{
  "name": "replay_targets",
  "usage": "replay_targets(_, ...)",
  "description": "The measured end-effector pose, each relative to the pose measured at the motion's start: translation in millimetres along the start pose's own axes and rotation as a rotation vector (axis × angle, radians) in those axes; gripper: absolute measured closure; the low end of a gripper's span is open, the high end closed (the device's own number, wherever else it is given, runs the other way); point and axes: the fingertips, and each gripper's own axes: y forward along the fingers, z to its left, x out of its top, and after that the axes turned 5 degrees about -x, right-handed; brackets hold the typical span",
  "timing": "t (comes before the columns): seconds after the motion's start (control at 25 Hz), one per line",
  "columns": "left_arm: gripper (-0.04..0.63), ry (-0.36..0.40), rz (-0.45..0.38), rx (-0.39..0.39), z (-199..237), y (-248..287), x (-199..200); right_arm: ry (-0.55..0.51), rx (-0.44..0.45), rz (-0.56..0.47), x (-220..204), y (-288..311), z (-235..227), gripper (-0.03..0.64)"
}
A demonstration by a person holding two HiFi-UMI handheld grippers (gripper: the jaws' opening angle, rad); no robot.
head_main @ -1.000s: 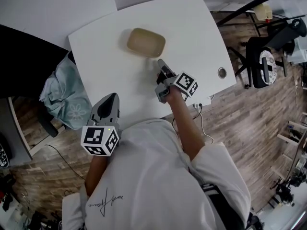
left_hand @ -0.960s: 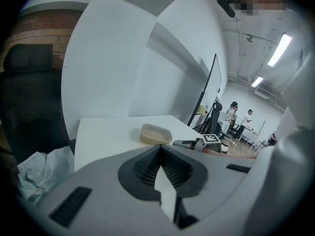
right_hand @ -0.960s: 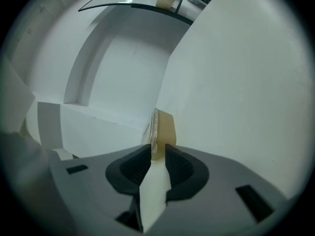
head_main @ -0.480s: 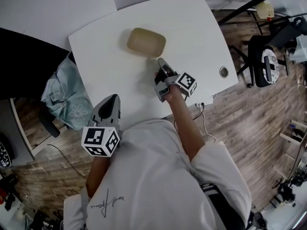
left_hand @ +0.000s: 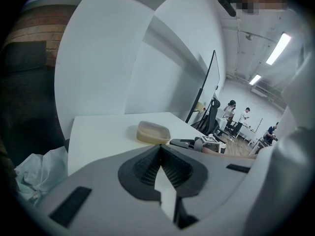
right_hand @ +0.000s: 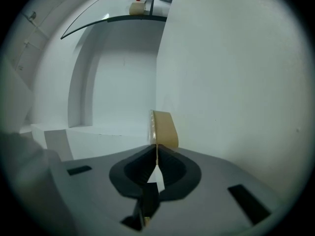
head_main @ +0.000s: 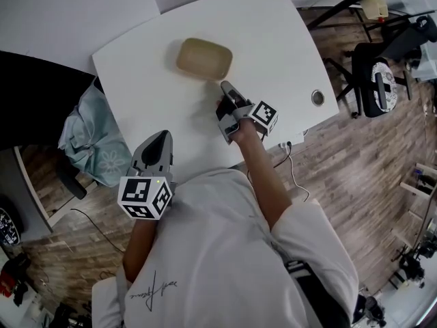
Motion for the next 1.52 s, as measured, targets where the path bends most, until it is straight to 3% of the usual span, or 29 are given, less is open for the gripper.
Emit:
replay_targets(0.96,0.588,-0.01,-0.006,0.008,2,-3,-6,-0.003,0.034,-0.021,2,-16,14,0.604)
replay_targets(1.52,0.588,-0.016,-0.021,-0.004,-1,0,-5,-0.001,0.1,-0.014,3,-21,31,0.604)
